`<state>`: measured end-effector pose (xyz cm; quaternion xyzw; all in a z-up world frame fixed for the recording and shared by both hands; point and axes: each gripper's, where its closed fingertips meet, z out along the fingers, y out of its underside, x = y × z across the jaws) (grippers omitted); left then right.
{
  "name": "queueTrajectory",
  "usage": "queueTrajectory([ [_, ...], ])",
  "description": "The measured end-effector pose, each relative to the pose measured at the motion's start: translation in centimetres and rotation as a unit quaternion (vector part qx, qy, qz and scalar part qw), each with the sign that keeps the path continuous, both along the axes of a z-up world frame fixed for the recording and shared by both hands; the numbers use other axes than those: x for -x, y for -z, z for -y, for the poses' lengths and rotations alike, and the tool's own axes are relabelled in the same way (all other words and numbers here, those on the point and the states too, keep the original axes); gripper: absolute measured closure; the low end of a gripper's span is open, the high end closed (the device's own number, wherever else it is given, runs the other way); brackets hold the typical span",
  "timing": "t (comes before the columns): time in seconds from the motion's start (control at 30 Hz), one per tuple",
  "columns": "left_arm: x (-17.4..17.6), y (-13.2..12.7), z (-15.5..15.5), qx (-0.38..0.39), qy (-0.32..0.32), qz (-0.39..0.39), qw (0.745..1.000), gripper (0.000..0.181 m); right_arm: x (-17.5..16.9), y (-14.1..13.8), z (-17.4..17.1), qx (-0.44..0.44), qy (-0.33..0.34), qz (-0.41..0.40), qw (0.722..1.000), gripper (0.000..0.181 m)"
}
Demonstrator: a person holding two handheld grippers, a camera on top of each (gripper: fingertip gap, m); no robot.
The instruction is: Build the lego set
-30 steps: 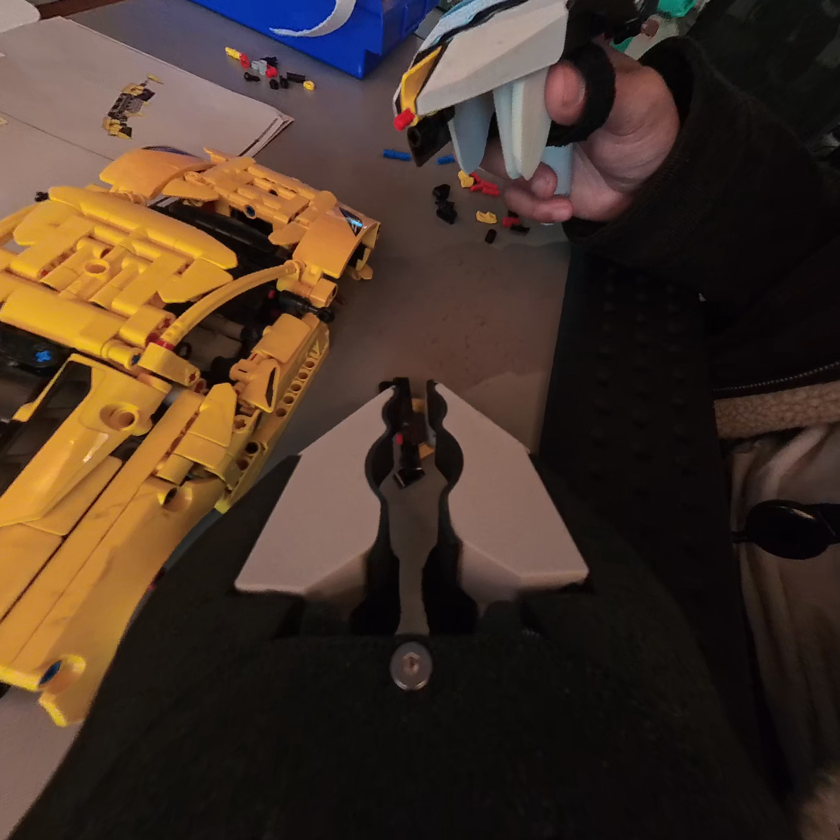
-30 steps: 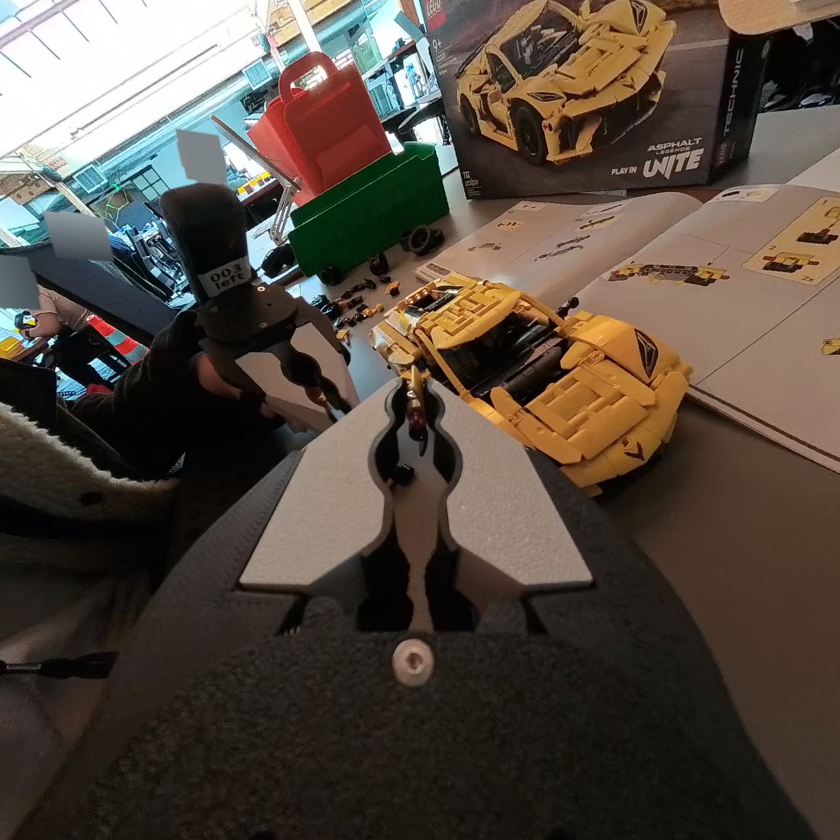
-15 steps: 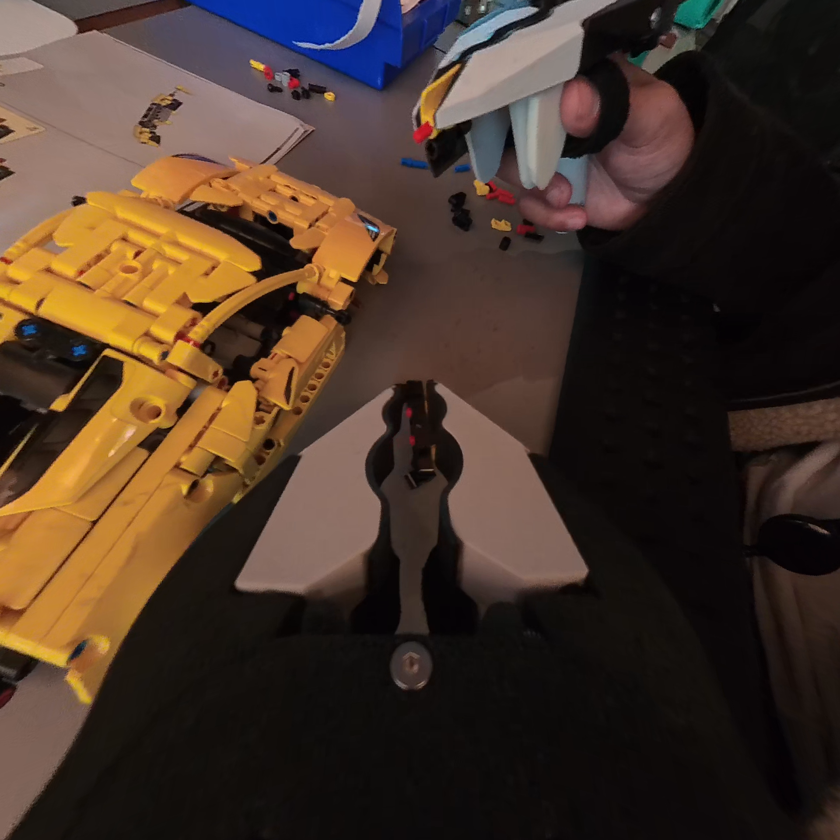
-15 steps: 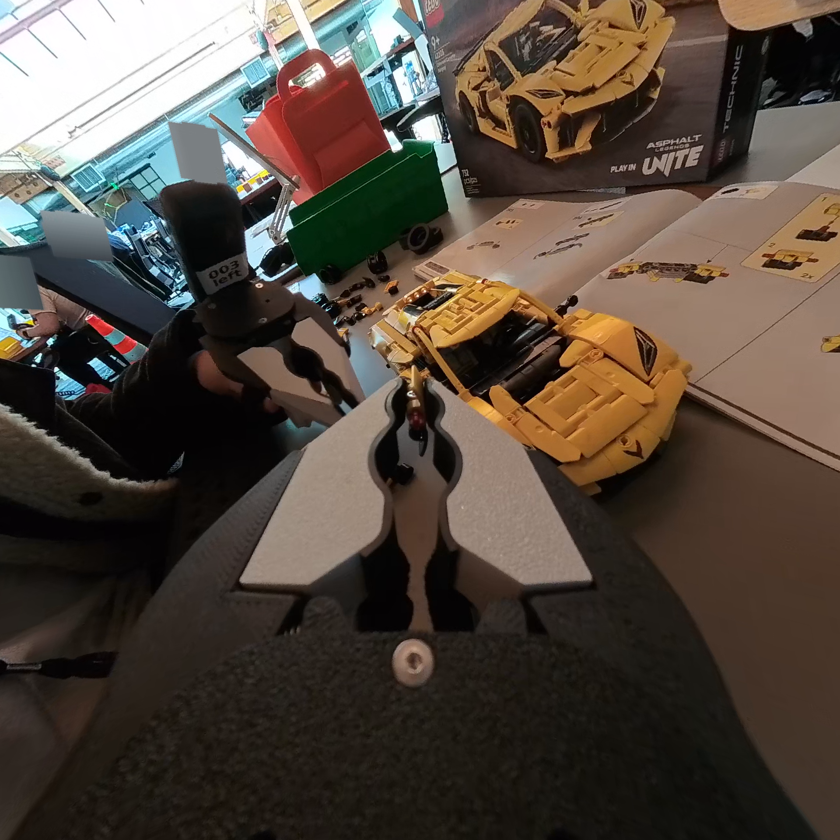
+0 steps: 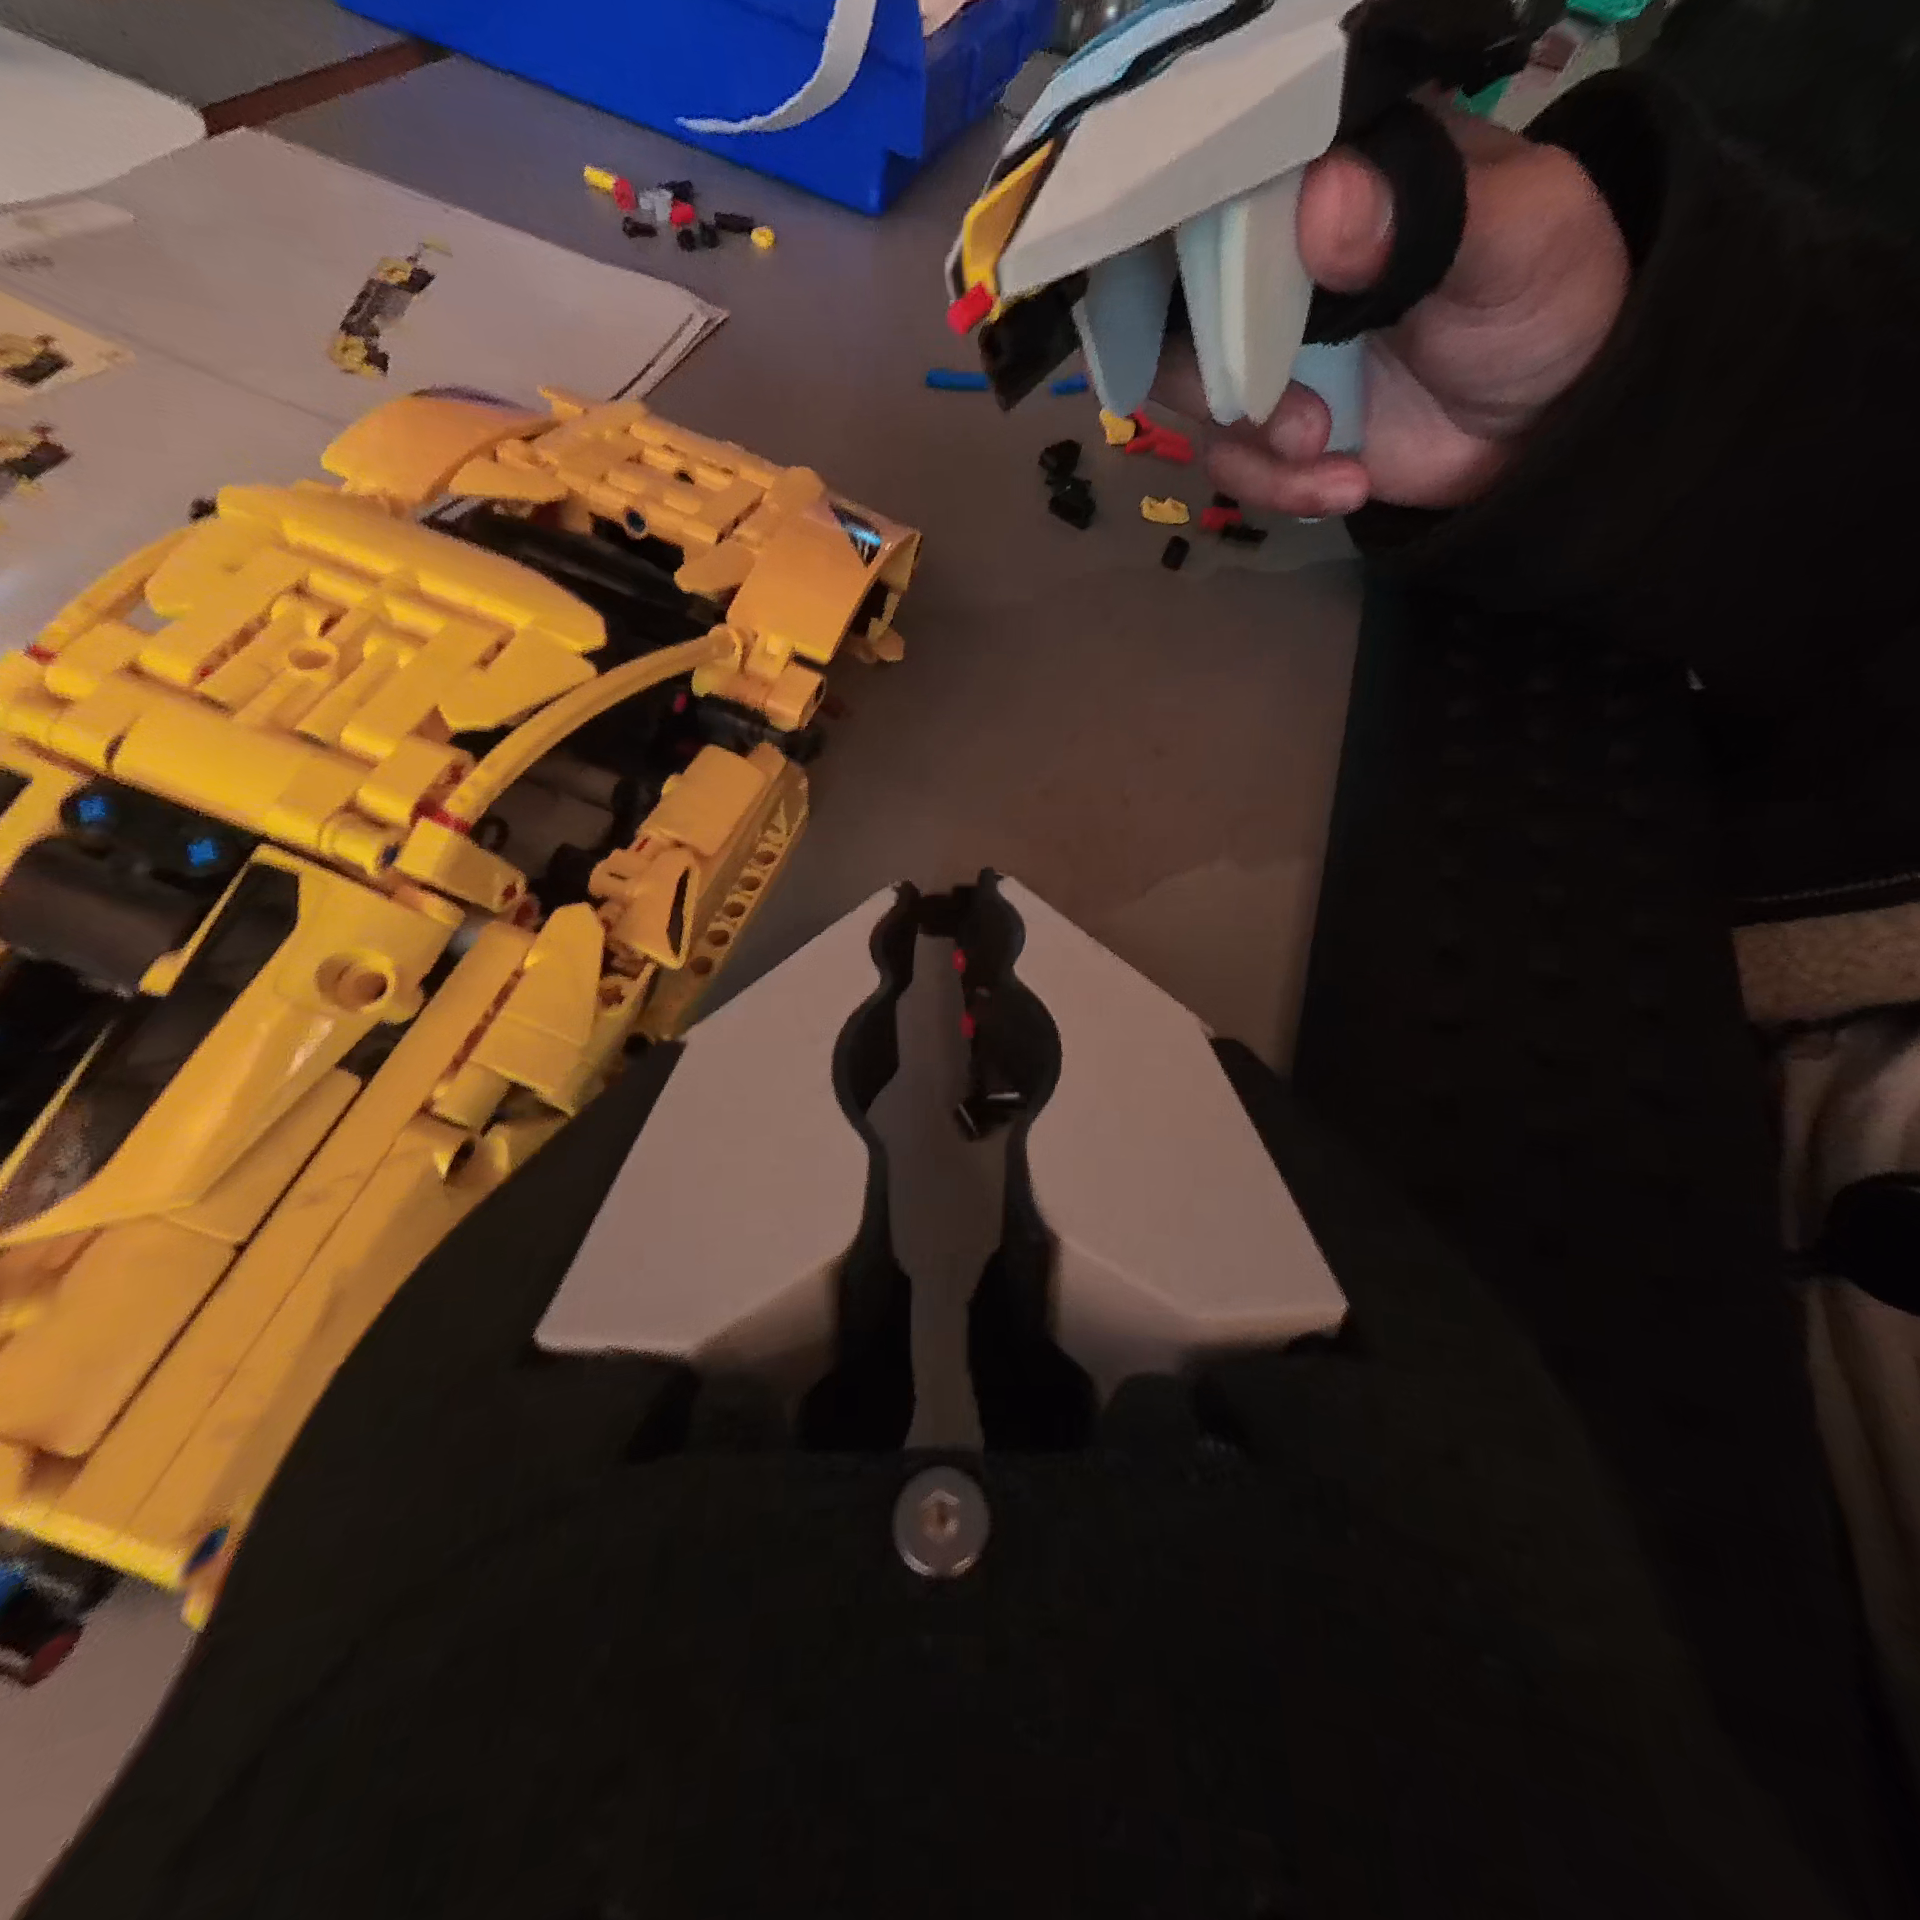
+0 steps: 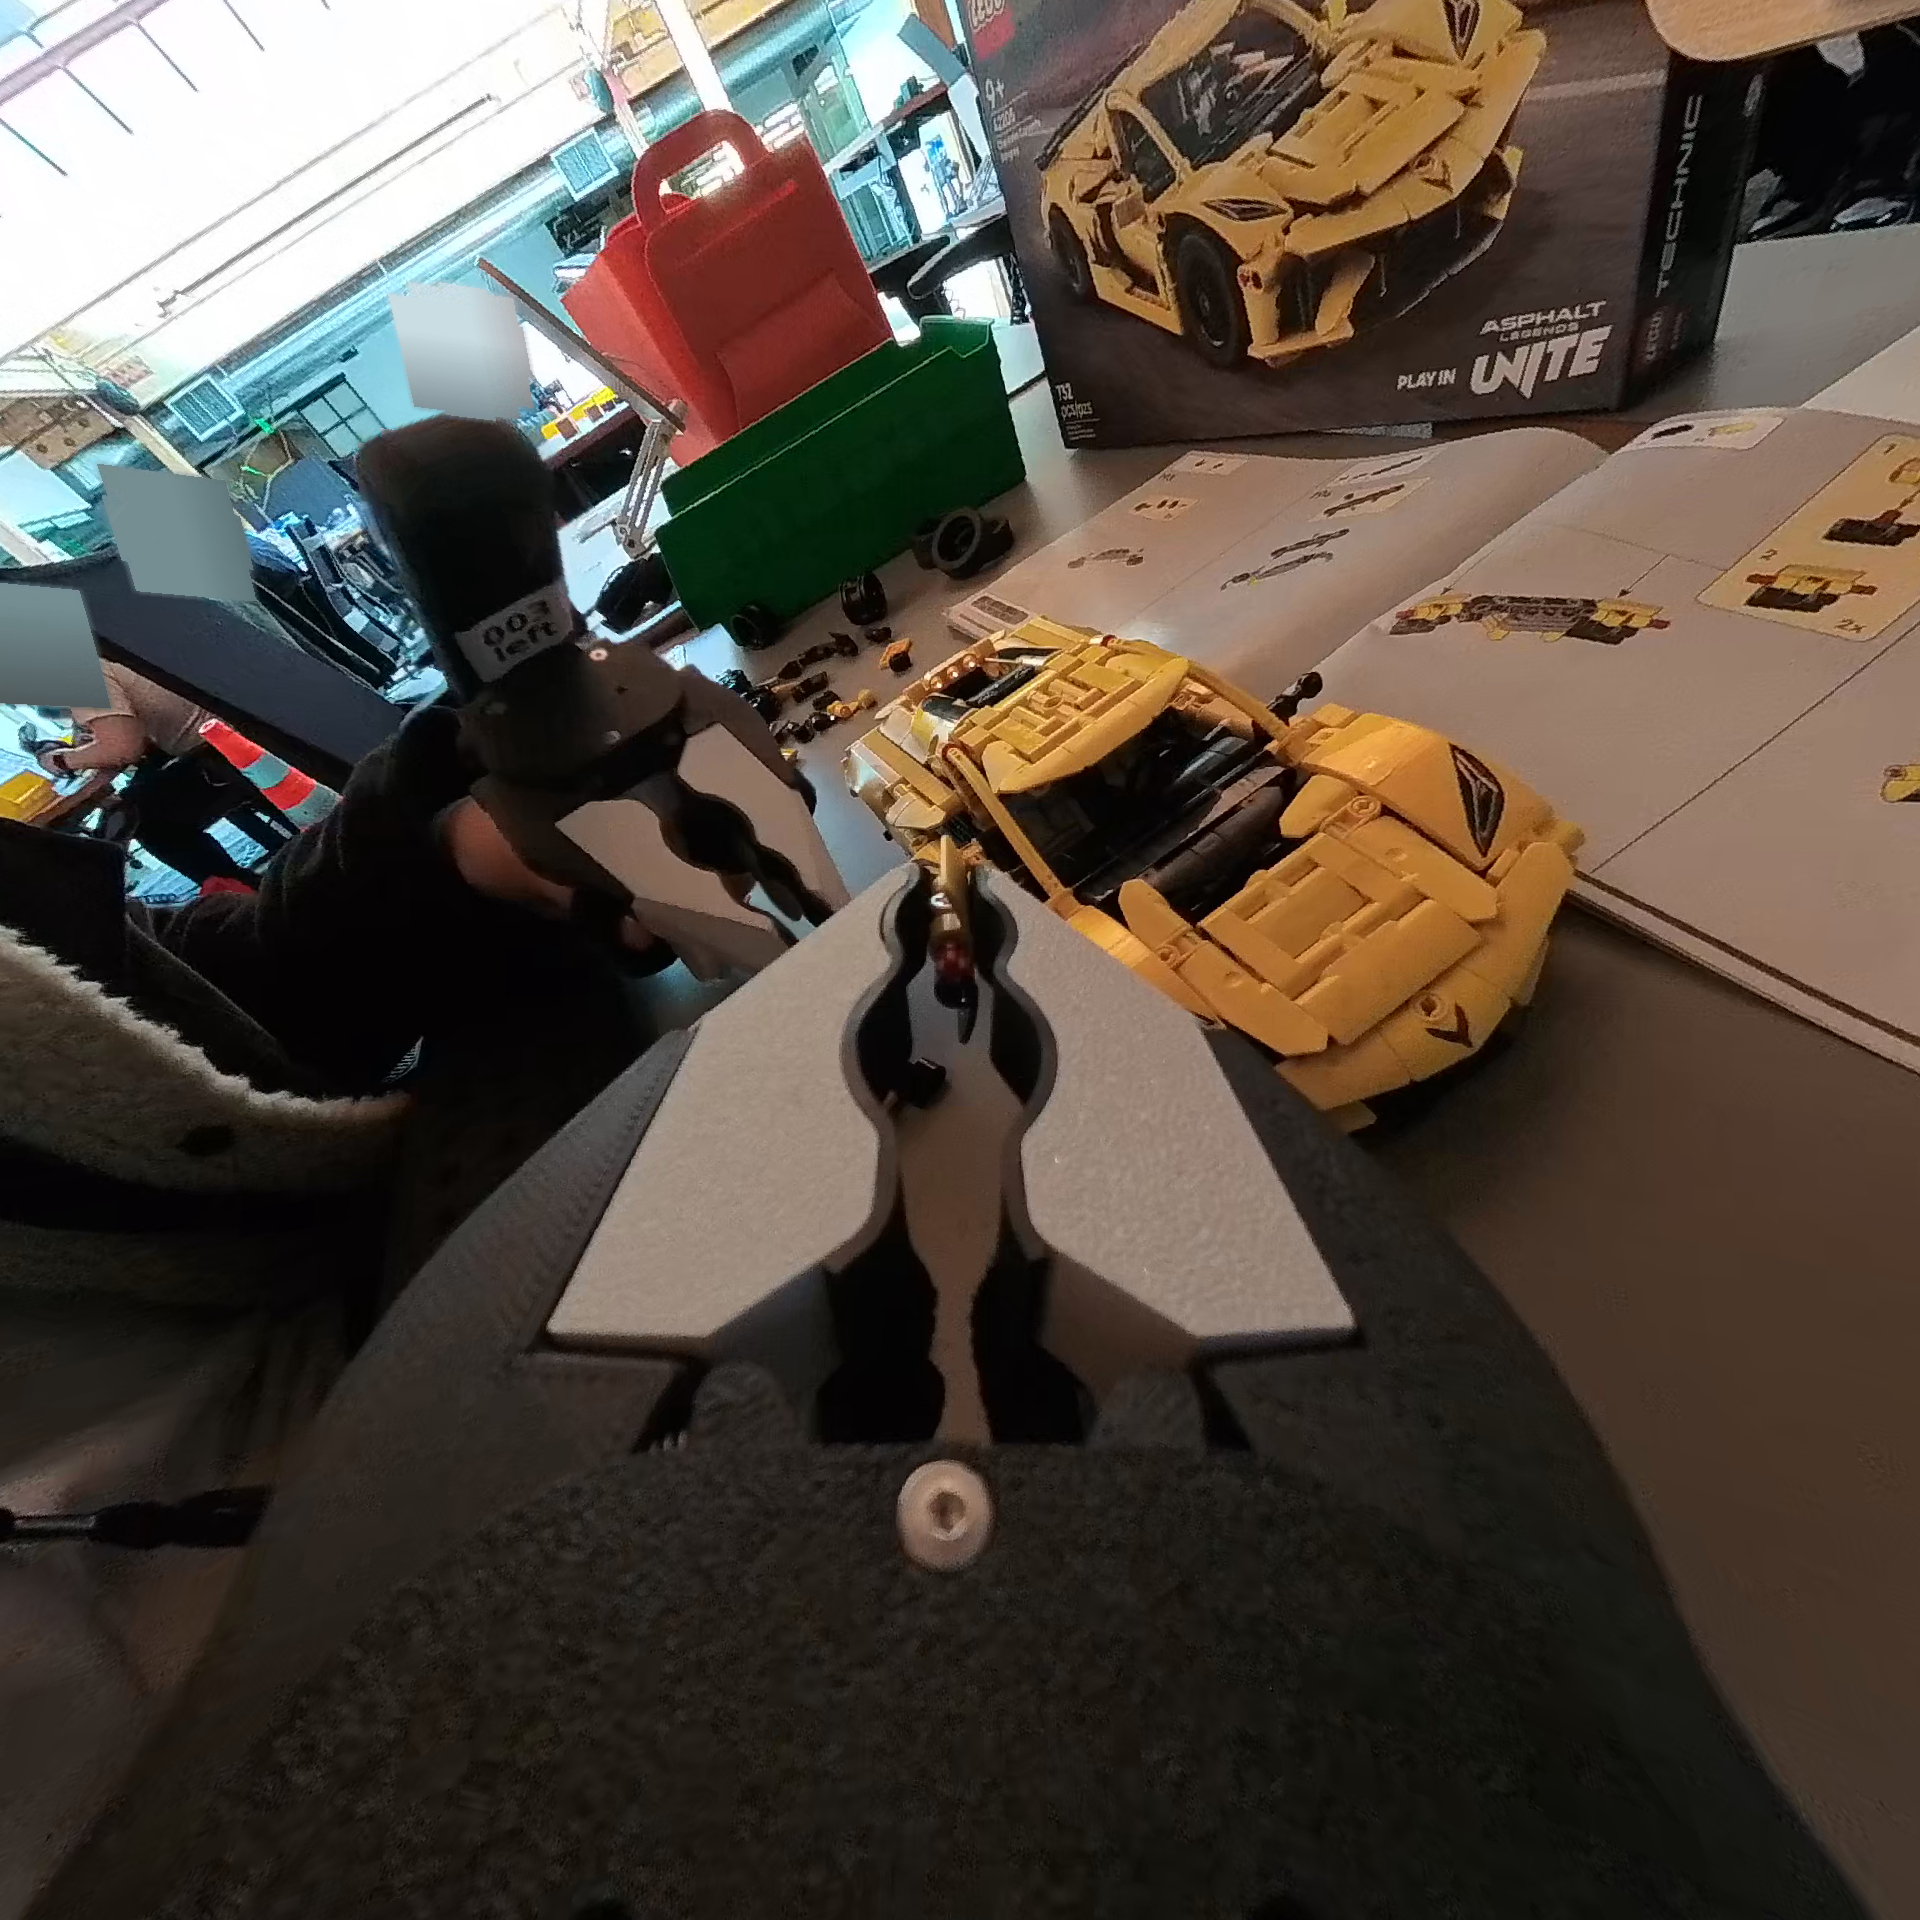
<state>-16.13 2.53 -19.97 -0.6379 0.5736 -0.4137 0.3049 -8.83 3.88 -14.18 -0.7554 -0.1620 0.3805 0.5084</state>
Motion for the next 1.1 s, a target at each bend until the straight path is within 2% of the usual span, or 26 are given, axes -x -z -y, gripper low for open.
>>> queueTrajectory([
  [0.17, -0.6, 0.8, 0.8, 0.060, 0.023, -0.035, 0.997, 0.166, 0.1, 0.1, 0.0, 0.000, -0.001, 0.003, 1.000, 0.175],
  [0.43, -0.4, 2.7, 1.1, 0.067, 0.065, -0.111, 0.989, 0.165, 0.0, 0.0, 0.1, 0.002, -0.002, 0.000, 1.000, 0.176],
  [0.67, -0.3, 3.6, 1.7, 0.016, 0.122, -0.183, 0.975, 0.166, 0.1, -0.1, 0.2, 0.003, -0.008, -0.005, 1.000, 0.175],
  [0.87, 0.0, 3.5, 3.0, -0.077, 0.205, -0.251, 0.943, 0.171, 0.3, 0.1, 0.3, 0.008, -0.014, -0.006, 1.000, 0.175],
  [0.93, -0.6, 2.8, 3.0, -0.127, 0.213, -0.215, 0.945, 0.171, 0.3, 0.2, 0.4, 0.010, -0.018, -0.004, 1.000, 0.175],
  [0.97, -1.2, 1.8, 3.1, -0.146, 0.211, -0.173, 0.951, 0.171, 0.4, 0.2, 0.5, 0.009, -0.021, -0.003, 1.000, 0.175],
  [1.03, -2.2, -0.8, 2.9, -0.172, 0.188, -0.068, 0.964, 0.171, 1.0, 0.3, 1.0, 0.008, -0.046, 0.001, 0.999, 0.175],
  [1.1, -2.4, -3.4, 3.0, -0.174, 0.179, 0.041, 0.968, 0.172, 1.9, 0.4, 1.8, -0.003, -0.080, 0.012, 0.997, 0.175],
])
